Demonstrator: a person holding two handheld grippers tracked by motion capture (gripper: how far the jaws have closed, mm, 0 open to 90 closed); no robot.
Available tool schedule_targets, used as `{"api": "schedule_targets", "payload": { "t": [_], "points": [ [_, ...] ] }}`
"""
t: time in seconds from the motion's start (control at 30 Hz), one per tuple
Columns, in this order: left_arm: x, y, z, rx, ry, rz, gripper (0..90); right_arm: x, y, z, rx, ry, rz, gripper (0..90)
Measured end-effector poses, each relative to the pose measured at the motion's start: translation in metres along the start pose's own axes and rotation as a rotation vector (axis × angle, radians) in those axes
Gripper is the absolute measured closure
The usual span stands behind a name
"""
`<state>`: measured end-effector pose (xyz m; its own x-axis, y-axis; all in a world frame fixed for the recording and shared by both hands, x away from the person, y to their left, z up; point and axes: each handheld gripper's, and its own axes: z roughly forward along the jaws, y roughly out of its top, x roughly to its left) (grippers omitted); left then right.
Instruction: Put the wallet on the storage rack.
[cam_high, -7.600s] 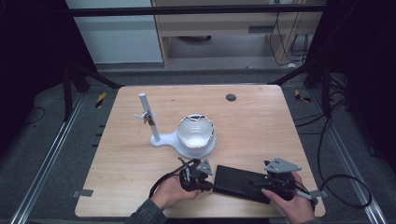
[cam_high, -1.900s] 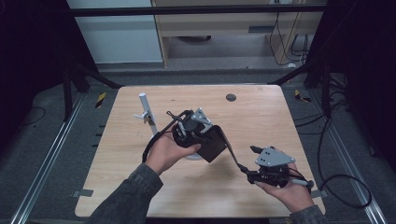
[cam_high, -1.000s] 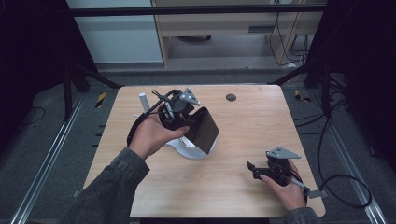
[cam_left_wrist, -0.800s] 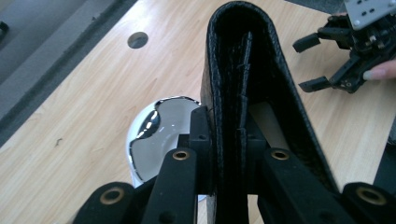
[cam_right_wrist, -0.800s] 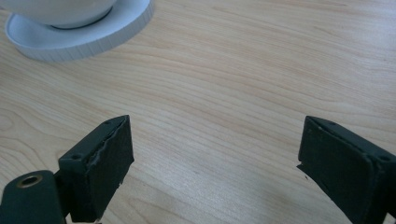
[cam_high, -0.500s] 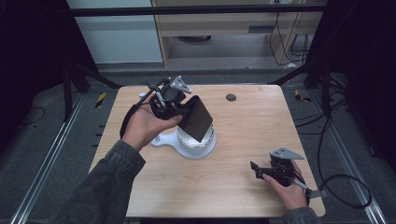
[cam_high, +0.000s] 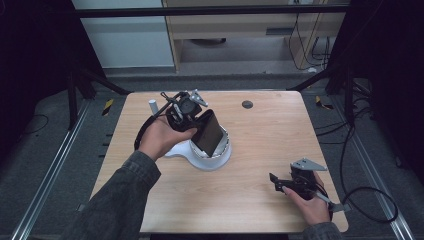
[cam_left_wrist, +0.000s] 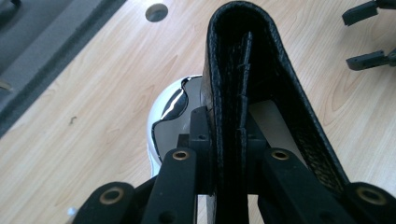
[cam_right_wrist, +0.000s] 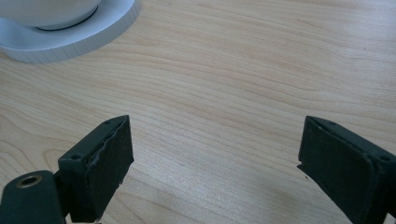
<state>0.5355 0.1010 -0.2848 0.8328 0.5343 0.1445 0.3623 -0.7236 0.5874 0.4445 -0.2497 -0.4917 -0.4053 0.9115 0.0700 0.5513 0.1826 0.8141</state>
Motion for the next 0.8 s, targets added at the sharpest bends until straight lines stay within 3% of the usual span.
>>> {"api": "schedule_targets", "payload": {
  "t": [0.3, 0.4, 0.53, 0.67, 0.8],
  "points": [
    [0.003, -0.001, 0.028, 0.025, -0.037, -0.028, 79.8, 0.0, 0.0, 0.0, 0.003, 0.007, 0.009, 9.9],
    [0.007, -0.002, 0.031, 0.014, -0.053, -0.056, 79.6, 0.0, 0.0, -0.001, 0.0, 0.004, 0.008, 9.9],
    [0.015, -0.004, 0.032, 0.022, -0.042, -0.074, 76.8, 0.0, 0.0, -0.001, 0.003, 0.007, 0.014, 9.9],
    [0.023, -0.01, 0.031, 0.004, 0.004, -0.118, 60.5, 0.001, -0.001, 0.0, 0.009, 0.009, 0.012, 9.8],
    [0.027, -0.017, 0.025, -0.016, 0.037, -0.128, 54.9, 0.001, -0.001, 0.0, 0.011, 0.008, 0.011, 9.8]
  ]
}}
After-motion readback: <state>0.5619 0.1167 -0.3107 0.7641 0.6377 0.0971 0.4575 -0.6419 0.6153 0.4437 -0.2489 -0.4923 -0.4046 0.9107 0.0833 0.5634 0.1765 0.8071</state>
